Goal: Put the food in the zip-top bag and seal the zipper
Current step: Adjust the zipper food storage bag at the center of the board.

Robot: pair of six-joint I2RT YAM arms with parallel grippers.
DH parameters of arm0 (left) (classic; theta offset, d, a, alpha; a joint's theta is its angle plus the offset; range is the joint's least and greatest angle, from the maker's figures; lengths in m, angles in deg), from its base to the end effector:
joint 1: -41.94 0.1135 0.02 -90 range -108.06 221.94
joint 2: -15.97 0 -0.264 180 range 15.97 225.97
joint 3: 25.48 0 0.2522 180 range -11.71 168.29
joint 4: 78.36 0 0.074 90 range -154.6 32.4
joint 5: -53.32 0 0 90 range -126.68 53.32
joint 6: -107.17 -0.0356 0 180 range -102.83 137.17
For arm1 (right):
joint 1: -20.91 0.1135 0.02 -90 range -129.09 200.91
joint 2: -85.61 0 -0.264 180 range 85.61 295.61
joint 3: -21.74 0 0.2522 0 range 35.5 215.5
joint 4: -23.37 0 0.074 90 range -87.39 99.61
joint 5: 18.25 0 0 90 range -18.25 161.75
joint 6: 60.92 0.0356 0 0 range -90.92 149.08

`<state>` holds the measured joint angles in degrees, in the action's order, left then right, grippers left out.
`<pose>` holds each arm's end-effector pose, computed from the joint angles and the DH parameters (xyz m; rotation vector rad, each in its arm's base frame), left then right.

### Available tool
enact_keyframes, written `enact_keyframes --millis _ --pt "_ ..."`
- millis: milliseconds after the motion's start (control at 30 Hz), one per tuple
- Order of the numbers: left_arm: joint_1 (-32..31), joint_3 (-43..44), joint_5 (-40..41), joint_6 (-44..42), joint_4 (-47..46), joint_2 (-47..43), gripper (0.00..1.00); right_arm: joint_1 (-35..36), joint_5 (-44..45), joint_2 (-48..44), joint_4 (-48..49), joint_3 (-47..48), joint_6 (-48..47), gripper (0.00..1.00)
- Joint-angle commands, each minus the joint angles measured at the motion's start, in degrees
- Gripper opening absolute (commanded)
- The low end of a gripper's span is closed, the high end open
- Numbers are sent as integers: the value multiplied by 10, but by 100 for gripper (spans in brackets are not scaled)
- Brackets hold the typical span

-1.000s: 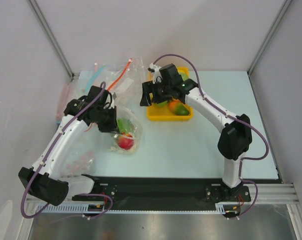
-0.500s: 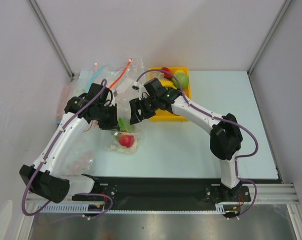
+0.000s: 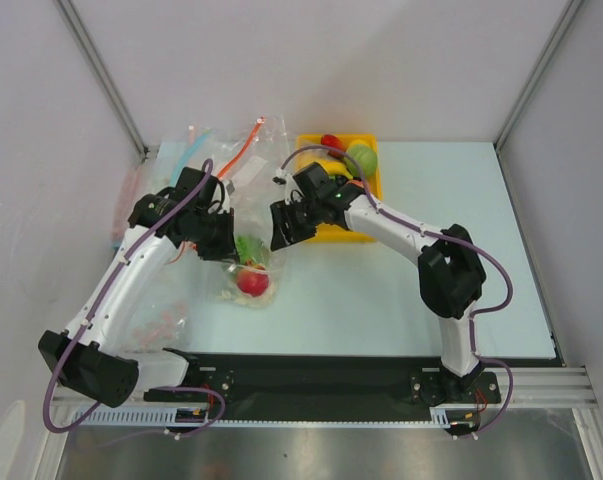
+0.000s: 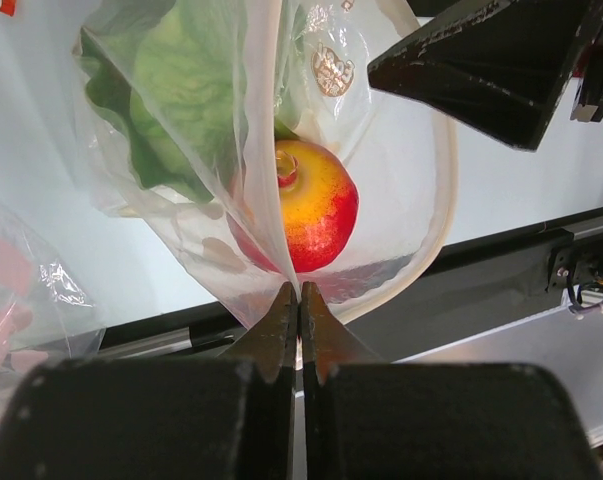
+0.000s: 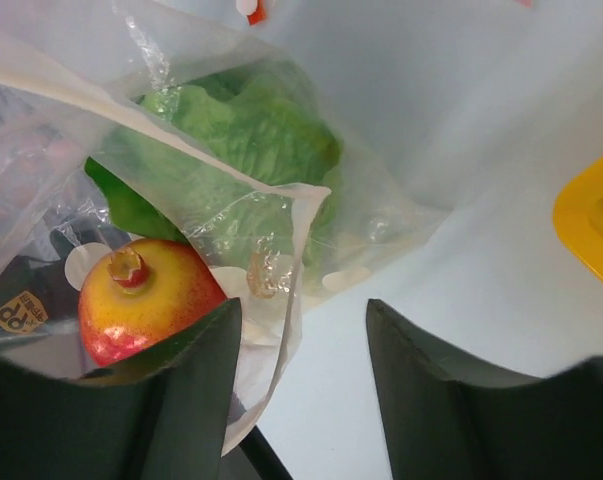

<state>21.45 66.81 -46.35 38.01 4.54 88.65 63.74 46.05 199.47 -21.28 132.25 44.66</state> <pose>0.2115 -0.0854 0.3527 0.0465 2.7302 -0.4448 0.3192 0.3169 0.2614 -0.8143 2.4155 0.9812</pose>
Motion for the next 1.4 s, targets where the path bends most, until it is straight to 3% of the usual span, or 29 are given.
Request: enact_keyframes --millis 0,67,100,133,200,367,467,600,733,767,800,933,1100,1233,1367 --pt "-3 2 -19 -12 -12 -16 0 6 -17 -4 24 35 11 49" --pt "-3 4 -25 -10 -13 -15 0 9 -4 3 18 55 10 37" --pt "-3 5 -26 -10 -14 -13 0 10 5 9 1 66 3 22" --pt "-3 7 -30 -8 -14 -12 0 9 19 10 -7 88 1 14" --pt "-3 8 -31 -7 -10 -10 1 11 108 -6 -37 103 -2 4" --pt "-3 14 -19 -3 6 -7 0 11 365 -84 -48 65 -12 0" --pt "-3 10 -11 1 12 -11 0 10 441 -121 -43 35 -6 0" --pt "-3 -5 -9 8 12 -16 0 10 490 -135 -47 9 14 0" --pt "-3 -8 -18 10 4 -14 0 4 478 -136 -43 -2 21 0" --pt "-3 -7 -21 11 -2 -12 0 1 468 -137 -37 -3 21 5" --pt "-3 -7 -26 12 -8 -11 0 -4 456 -137 -33 -2 21 20" --pt "-3 -20 -41 19 -27 -4 0 -47 364 -139 -15 -2 37 33" --pt "-3 -28 -45 27 -43 -4 0 -92 286 -153 31 -21 52 64" --pt "-3 -16 -35 25 -37 -4 0 -128 247 -121 32 -15 73 67" --pt "-3 -18 -42 28 -34 -6 1 -137 257 -49 -20 54 77 80"
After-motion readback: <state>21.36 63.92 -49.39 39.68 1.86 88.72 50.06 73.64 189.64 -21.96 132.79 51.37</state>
